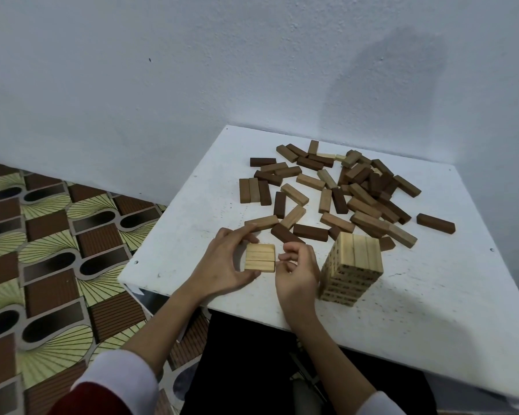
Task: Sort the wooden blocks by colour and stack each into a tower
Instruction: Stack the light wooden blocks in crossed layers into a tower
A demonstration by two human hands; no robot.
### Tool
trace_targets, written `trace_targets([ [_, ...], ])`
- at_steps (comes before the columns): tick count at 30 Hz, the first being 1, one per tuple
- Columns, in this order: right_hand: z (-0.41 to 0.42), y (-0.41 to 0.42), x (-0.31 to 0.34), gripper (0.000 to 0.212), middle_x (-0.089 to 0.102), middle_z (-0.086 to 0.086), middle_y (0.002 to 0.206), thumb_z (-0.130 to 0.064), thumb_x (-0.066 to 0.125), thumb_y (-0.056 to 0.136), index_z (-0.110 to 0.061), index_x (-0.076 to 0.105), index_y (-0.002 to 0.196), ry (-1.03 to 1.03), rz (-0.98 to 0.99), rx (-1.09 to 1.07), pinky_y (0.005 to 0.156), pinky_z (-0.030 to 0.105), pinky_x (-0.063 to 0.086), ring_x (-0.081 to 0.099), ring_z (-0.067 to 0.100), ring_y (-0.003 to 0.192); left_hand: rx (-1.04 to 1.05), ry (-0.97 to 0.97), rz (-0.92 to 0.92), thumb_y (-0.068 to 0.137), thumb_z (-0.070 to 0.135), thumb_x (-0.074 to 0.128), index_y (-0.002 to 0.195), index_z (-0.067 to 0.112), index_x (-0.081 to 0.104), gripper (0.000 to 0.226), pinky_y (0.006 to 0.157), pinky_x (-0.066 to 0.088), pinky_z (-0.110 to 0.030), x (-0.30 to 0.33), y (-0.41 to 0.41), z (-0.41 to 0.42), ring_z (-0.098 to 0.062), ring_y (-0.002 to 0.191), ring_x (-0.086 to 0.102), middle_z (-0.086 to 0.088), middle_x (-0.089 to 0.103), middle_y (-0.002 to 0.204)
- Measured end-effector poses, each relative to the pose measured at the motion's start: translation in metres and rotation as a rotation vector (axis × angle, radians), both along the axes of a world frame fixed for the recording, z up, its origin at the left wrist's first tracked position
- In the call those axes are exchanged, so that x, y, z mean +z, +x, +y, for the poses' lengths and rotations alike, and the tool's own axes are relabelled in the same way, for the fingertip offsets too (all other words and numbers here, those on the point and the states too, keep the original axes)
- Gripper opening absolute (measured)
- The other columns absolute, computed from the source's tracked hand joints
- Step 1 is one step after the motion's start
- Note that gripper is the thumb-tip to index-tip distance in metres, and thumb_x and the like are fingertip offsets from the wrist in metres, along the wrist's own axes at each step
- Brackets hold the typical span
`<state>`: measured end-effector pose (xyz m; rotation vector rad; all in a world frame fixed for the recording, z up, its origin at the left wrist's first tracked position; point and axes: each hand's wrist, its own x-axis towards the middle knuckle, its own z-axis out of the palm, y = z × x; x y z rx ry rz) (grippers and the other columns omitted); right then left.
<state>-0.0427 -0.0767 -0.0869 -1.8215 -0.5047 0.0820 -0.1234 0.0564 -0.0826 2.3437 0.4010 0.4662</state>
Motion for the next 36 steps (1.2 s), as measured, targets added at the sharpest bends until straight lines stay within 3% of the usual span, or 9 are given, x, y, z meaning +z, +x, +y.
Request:
trace_targets([
  [5, -0.0005, 0.0013, -0.0026, 0.030, 0.051, 0.002, 0.097, 0.017, 0.057, 0.078, 0.000, 0.057, 0.102, 0.018, -0.021, 0.008, 0.072, 0.007, 0.047, 0.056, 0.012, 0.087, 0.001, 0.011, -0.001, 0.067, 0.036, 0.070, 0.136, 0.042, 0.031, 0.079, 0.088, 0.033, -0.014, 0.0005, 0.0003, -0.0003, 0.001, 0.108, 0.036, 0.024, 0.053, 0.114],
  [9, 0.0001, 0.0020, -0.0034, 0.029, 0.051, 0.001, 0.096, 0.016, 0.057, 0.078, -0.001, 0.057, 0.101, 0.004, -0.036, 0.000, 0.071, 0.006, 0.046, 0.055, 0.010, 0.086, 0.003, 0.024, 0.011, 0.068, 0.037, 0.072, 0.132, 0.049, 0.028, 0.079, 0.086, 0.031, -0.011, 0.0008, 0.0012, 0.0001, 0.009, 0.106, 0.032, 0.029, 0.050, 0.112],
  [16, 0.0015, 0.0029, -0.0033, 0.028, 0.053, 0.006, 0.098, 0.016, 0.055, 0.079, -0.002, 0.057, 0.100, -0.013, -0.037, -0.005, 0.070, 0.004, 0.044, 0.055, 0.007, 0.086, 0.015, 0.047, 0.018, 0.069, 0.034, 0.078, 0.135, 0.046, 0.030, 0.082, 0.088, 0.033, -0.011, -0.0015, 0.0011, 0.0011, 0.010, 0.112, 0.031, 0.040, 0.043, 0.109],
  [21, 0.0017, 0.0032, -0.0031, 0.027, 0.055, 0.008, 0.097, 0.016, 0.054, 0.078, -0.002, 0.057, 0.099, -0.023, -0.035, -0.008, 0.069, 0.003, 0.044, 0.057, 0.012, 0.085, 0.008, 0.035, 0.005, 0.069, 0.033, 0.076, 0.139, 0.035, 0.035, 0.081, 0.088, 0.033, -0.012, -0.0018, 0.0007, 0.0011, 0.009, 0.110, 0.032, 0.032, 0.049, 0.112],
  [28, 0.0020, 0.0029, -0.0033, 0.027, 0.054, 0.009, 0.097, 0.018, 0.055, 0.077, 0.001, 0.058, 0.097, 0.009, -0.040, -0.010, 0.071, 0.005, 0.046, 0.055, 0.008, 0.083, 0.003, 0.011, 0.008, 0.069, 0.034, 0.074, 0.139, 0.034, 0.036, 0.080, 0.088, 0.036, -0.014, 0.0004, 0.0000, 0.0005, 0.006, 0.111, 0.034, 0.023, 0.054, 0.115],
  [36, 0.0023, 0.0018, -0.0020, 0.026, 0.054, 0.004, 0.096, 0.016, 0.056, 0.078, -0.003, 0.058, 0.096, -0.015, -0.042, -0.012, 0.070, 0.005, 0.045, 0.056, 0.010, 0.084, 0.025, 0.002, 0.009, 0.070, 0.030, 0.078, 0.136, 0.037, 0.039, 0.077, 0.089, 0.039, -0.017, 0.0028, 0.0003, -0.0013, 0.006, 0.110, 0.035, 0.033, 0.048, 0.107],
])
